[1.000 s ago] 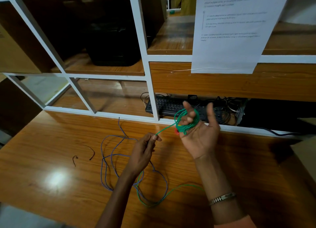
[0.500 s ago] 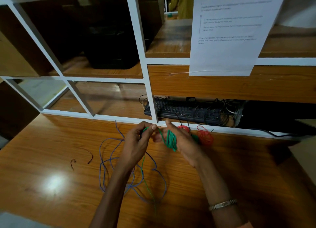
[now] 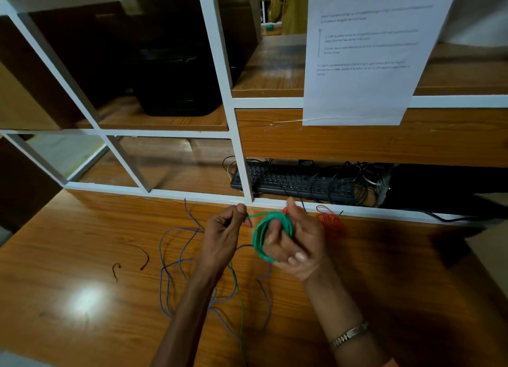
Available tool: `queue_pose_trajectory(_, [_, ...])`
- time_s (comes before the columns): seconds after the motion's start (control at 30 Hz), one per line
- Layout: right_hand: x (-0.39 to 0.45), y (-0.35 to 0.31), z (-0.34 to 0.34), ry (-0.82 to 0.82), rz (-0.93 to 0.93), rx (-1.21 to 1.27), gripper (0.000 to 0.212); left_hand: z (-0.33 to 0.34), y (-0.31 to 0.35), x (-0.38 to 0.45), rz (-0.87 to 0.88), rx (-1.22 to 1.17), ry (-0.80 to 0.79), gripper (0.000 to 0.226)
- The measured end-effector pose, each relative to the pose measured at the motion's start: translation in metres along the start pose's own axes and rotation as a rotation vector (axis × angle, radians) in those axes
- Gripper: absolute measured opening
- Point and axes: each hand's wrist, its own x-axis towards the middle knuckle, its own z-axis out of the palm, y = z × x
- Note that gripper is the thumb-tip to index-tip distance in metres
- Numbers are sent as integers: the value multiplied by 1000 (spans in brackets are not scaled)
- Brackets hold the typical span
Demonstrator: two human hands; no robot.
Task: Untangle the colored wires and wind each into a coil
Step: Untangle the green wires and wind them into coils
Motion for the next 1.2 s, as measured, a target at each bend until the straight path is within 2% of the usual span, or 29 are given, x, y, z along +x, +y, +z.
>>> queue_pose_trajectory(0.07, [-1, -10, -4, 8, -164, 175, 64, 0, -8, -5, -10, 45, -3, 50])
queue_pose_trajectory(0.2, [-14, -29, -8, 248, -424, 309, 52, -2, -21, -13, -53, 47, -12, 50])
queue_pose_trajectory(0.33, [-21, -51, -8, 312, -640, 411, 66, -1, -20, -17, -112, 19, -101, 46])
queue_pose_trajectory(0.37, [-20, -57, -7, 363, -654, 341, 69, -1, -18, -18, -113, 4, -130, 45])
queue_pose_trajectory(0.43, [-13, -59, -6, 588, -569, -71, 60, 2, -14, -19, -93, -32, -213, 40])
queue_pose_trajectory(0.5, [-7, -52, -11, 838, -317, -550, 51, 5, -8, -16, -64, -65, -245, 35])
queue_pose_trajectory(0.53, [-6, -48, -12, 879, -147, -700, 60, 6, -6, -13, -53, -73, -224, 33])
queue_pose_trajectory(0.6, [-6, -38, -13, 850, 157, -845, 86, 5, -2, -6, -24, -81, -173, 29])
queue_pose_trajectory(0.63, [-6, -36, -9, 830, 253, -883, 89, 4, 0, -4, -5, -85, -163, 25])
queue_pose_trajectory(0.7, [-6, -34, 0, 754, 336, -935, 85, 1, 3, -1, 18, -72, -162, 12])
queue_pose_trajectory(0.77, [-4, -33, 12, 643, 407, -964, 91, 0, 6, 1, 9, -23, -151, 8])
queue_pose_trajectory(0.87, [-3, -27, 14, 499, 498, -880, 109, -3, 6, 2, -9, 39, -122, 26])
queue_pose_trajectory(0.93, [-7, -24, 10, 356, 500, -717, 109, -8, 4, 1, 4, 22, -119, 31])
queue_pose_trajectory(1.03, [-14, -24, 9, 81, 459, -470, 105, -13, -4, 0, -17, -41, -146, 25])
queue_pose_trajectory(1.13, [-15, -30, 1, -64, 217, -195, 104, -9, -14, -3, -77, -34, -81, 36])
queue_pose_trajectory(1.2, [-15, -36, -4, -39, 20, -4, 98, -4, -18, -5, -58, 34, -59, 35])
